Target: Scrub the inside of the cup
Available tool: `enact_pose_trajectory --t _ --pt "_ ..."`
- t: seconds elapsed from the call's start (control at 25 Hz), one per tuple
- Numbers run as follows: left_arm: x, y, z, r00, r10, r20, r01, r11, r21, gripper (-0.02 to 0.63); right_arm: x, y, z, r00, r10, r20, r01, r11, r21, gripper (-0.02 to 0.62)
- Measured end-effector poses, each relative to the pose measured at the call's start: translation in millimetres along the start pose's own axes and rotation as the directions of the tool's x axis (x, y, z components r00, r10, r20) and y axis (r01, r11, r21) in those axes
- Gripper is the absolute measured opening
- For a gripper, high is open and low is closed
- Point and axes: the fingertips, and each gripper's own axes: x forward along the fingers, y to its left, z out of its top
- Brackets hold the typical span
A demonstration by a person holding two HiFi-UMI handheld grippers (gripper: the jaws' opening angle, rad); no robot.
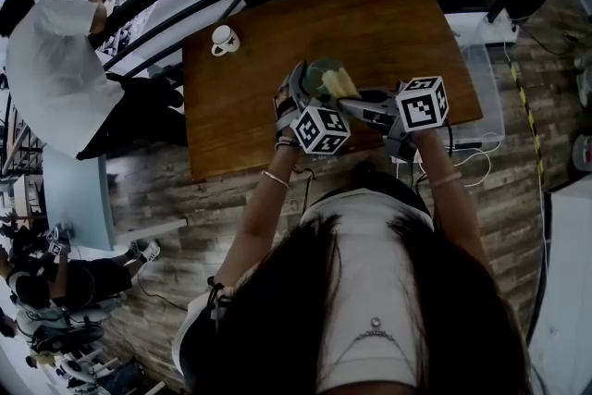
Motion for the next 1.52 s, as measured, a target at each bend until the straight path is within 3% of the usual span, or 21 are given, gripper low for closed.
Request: enact_pose_trajectory --t 0.48,0.88,1.32,1.52 --pt "13.8 -11.9 -18.9 0.998 -0.05 -0.04 0.048 0.997 -0.062 0.35 -5.7 -17.0 4.1 0.994 -0.106 0.03 0.108 0.991 -0.078 0.081" --pt "17.3 -10.1 -30.0 0.994 -0.085 -0.07 0.072 0.983 -0.171 0.35 -5.8 -26.7 8.0 0.981 -0.185 0.057 0.192 0.966 -0.175 0.081" --pt "16.8 -5.7 -42.5 0.99 -0.111 -0.082 0.083 0.952 -0.293 0.35 -11.7 -49.5 6.8 0.949 -0.306 0.079 0.316 0.924 -0.217 0.081" --pt "15.2 -9.4 -44.2 0.987 -0.141 -0.074 0.109 0.937 -0.333 0.35 -7.7 -61.3 6.5 0.918 -0.388 0.082 0.396 0.88 -0.263 0.081"
